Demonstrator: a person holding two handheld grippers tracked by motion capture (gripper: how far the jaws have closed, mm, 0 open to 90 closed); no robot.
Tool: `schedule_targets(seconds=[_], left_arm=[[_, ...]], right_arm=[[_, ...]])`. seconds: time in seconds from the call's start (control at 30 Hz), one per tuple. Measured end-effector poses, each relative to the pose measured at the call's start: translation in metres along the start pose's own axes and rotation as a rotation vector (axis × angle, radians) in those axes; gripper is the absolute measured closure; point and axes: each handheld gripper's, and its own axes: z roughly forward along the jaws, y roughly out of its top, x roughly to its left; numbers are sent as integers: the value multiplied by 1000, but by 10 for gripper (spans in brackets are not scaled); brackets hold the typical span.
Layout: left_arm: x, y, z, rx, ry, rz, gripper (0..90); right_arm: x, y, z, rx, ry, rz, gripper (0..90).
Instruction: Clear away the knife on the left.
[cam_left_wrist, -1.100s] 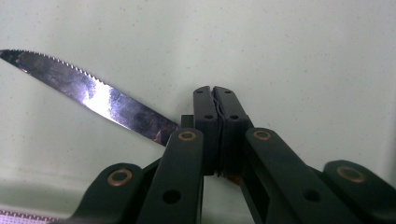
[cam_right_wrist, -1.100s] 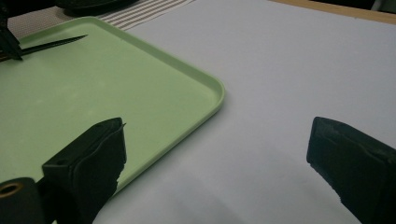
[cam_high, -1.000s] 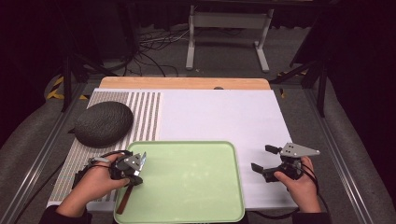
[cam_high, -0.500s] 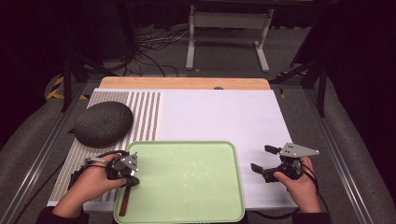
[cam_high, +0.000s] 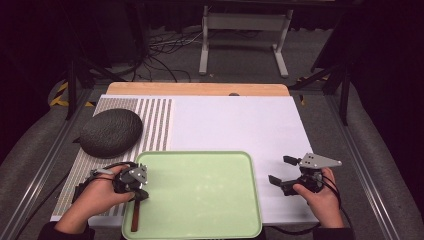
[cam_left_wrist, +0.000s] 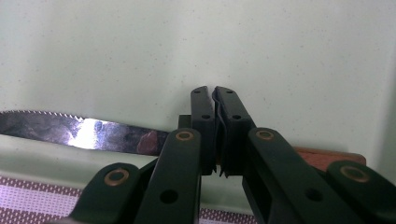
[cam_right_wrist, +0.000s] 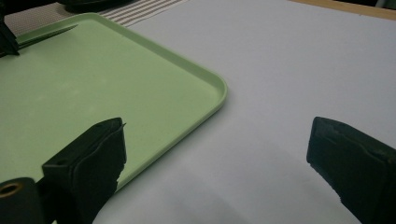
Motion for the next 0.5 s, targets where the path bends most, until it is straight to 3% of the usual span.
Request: schedule_targets(seconds=[0.27, 0.37, 0.5], left_arm=[[0, 0, -1, 3, 0, 1, 862], [-1, 1, -4, -20, 7, 1, 851], [-2, 1, -14, -71, 33, -22, 758]], right_arm=[[0, 0, 0, 2, 0, 0, 55], [0, 0, 0, 3, 0, -1, 55], [0, 0, 0, 1, 0, -1, 55]])
